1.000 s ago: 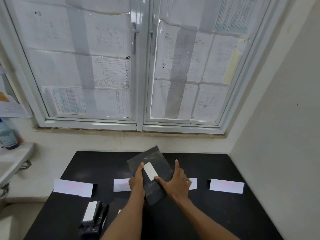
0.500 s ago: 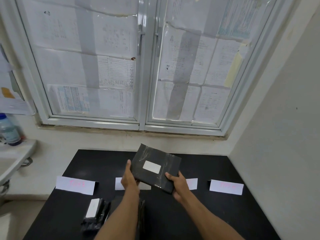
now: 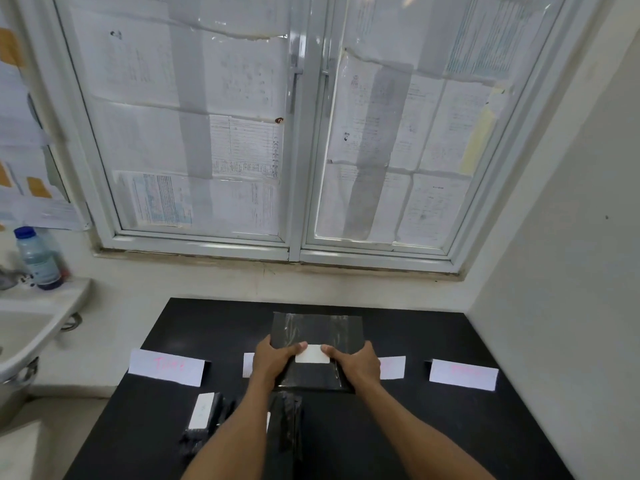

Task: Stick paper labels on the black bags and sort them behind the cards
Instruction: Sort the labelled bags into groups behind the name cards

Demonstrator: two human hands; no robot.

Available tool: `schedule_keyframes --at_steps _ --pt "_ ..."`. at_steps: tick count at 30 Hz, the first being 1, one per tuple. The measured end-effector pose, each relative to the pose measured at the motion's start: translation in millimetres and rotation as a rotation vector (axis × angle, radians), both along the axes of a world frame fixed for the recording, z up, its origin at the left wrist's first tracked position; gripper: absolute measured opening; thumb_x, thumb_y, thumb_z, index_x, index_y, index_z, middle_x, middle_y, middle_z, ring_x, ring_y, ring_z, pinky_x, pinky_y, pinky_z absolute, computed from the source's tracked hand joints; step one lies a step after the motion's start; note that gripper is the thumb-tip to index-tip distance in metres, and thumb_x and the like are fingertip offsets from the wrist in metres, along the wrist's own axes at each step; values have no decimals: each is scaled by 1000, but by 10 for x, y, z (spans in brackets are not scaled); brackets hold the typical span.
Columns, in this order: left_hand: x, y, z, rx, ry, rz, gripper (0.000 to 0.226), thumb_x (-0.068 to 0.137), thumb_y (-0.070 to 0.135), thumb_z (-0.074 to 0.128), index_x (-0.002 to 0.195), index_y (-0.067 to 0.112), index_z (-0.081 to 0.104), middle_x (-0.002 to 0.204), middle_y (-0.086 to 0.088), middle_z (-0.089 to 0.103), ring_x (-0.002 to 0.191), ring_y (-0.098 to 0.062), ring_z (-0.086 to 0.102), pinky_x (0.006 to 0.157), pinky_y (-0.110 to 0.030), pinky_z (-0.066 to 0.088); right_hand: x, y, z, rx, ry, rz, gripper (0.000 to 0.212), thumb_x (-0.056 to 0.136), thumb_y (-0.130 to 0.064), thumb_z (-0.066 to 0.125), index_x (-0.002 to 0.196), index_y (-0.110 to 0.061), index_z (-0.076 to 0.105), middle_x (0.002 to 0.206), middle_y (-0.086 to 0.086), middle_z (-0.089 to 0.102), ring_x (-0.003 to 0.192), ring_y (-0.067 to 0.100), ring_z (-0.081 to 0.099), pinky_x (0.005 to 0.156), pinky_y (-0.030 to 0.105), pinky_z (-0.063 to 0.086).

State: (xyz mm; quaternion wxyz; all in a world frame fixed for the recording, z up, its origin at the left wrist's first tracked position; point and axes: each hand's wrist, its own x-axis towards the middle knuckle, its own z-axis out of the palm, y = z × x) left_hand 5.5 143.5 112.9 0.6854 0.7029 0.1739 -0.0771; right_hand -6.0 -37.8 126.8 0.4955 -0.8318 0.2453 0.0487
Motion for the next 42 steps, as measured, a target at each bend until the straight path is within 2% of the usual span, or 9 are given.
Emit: schedule_keyframes --at_steps 7,14,18,21,25,28,32,37,42 --pt "-30 26 -59 43 -90 -63 44 82 27 73 119 9 56 112 -11 65 97 -23 64 82 -34 54 -97 85 42 -155 -60 -65 103 67 -74 64 141 -9 33 135 11 53 122 31 52 92 40 46" --pt "-19 146 -27 39 -18 -213 78 64 8 86 124 20 39 108 -1 57 97 -18 60 73 -26 52 -83 -41 -21 -48 -115 78 102 57 -54 84 135 -14 33 125 6 57 110 23 57 95 37 50" --pt "52 132 -43 -63 43 -235 79 64 -5 79 128 20 39 112 -9 59 100 -28 61 80 -39 57 -93 -111 -71 -27 -98 94 95 68 -49 80 139 -11 30 130 8 55 113 24 56 97 37 49" --pt "120 64 -68 -62 71 -256 71 67 -6 72 126 20 42 113 -14 60 101 -32 62 82 -45 57 -90 -178 -105 -25 -96 92 95 67 -44 82 140 -12 30 129 5 54 116 25 55 96 34 47" --pt "229 -134 -104 -45 70 -193 41 71 -12 51 106 8 60 97 -20 68 90 -38 65 82 -49 56 16 -387 -151 46 -71 -1 59 91 -22 60 141 -7 33 131 12 55 115 27 54 95 34 44" --pt "307 -310 -95 -25 114 -187 27 75 -10 47 95 2 61 88 -20 67 82 -35 64 76 -43 53 120 -584 -129 72 -28 -39 40 94 -11 51 132 -4 40 119 13 58 96 21 52 79 28 40" --pt "676 -630 -118 97 164 -200 18 81 -8 47 91 -6 62 87 -19 60 80 -29 56 73 -38 46 461 -976 -102 46 -50 -64 33 90 -5 48 123 -2 55 116 12 61 95 20 54 77 27 39" --pt "1243 -1188 -62 37 173 -184 23 83 -12 38 84 -2 59 85 -21 60 78 -29 58 73 -40 49 1148 -1608 56 -1 -68 0 28 85 1 42 93 2 69 83 9 63 70 18 51 56 28 37" --pt "1961 -1907 -233 130 174 -192 21 80 -6 62 93 8 71 99 -15 71 95 -29 66 91 -44 55 1815 -2382 0 3 -30 -30 24 85 -5 45 85 5 66 81 17 64 68 20 51 59 31 36"
